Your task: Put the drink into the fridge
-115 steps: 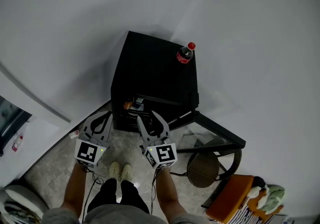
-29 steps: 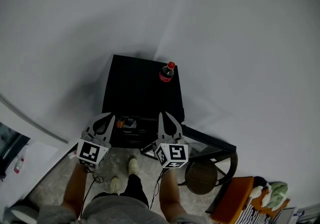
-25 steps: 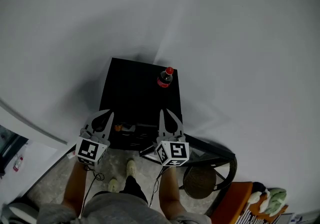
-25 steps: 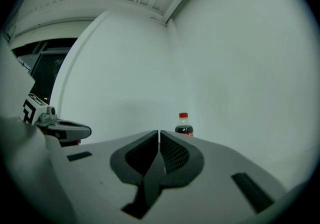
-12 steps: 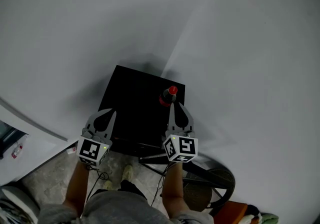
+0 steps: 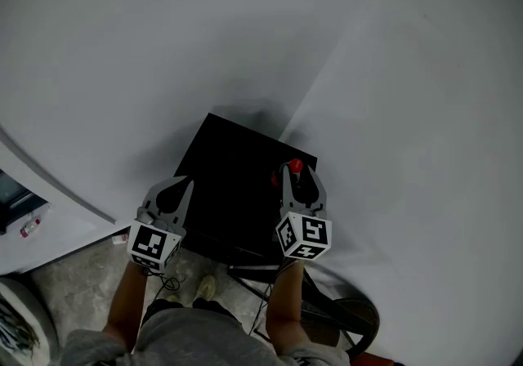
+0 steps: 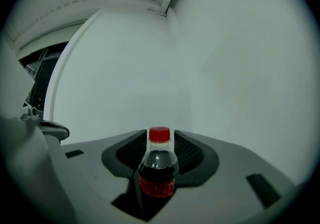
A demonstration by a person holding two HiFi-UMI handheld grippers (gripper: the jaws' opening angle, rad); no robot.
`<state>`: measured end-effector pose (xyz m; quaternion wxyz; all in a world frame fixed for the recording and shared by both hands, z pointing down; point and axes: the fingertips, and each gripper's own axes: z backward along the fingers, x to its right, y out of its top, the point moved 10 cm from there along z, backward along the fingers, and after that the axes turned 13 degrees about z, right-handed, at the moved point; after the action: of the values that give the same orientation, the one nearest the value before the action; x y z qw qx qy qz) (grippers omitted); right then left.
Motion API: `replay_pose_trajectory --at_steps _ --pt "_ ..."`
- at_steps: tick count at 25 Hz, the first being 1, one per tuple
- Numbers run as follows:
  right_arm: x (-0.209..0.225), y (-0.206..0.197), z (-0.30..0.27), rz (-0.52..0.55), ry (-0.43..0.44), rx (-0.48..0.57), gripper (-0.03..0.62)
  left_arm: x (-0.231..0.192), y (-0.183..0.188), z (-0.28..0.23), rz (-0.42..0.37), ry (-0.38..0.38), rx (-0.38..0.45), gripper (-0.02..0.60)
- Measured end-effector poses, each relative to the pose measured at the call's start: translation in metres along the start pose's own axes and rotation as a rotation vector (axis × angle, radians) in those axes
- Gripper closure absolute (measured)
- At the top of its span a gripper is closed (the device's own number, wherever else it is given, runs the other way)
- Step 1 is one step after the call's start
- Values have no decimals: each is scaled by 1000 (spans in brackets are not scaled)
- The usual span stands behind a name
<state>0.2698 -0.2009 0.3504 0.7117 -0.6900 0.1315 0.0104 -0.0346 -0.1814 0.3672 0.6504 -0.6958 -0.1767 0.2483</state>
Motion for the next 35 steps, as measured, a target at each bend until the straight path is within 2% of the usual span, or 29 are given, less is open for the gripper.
replay_pose_trajectory --at_steps 5,8,22,35 --pt "0 -1 -10 6 12 -4 424 -7 -5 0 4 44 -10 577" --pt "-1 0 -11 22 11 -9 439 -6 -4 -4 8 42 -9 577" --pt "-3 4 -5 2 21 -26 448 0 -5 3 17 -31 7 577" --pt "-48 49 48 54 -38 20 448 -17 4 41 30 -129 21 577"
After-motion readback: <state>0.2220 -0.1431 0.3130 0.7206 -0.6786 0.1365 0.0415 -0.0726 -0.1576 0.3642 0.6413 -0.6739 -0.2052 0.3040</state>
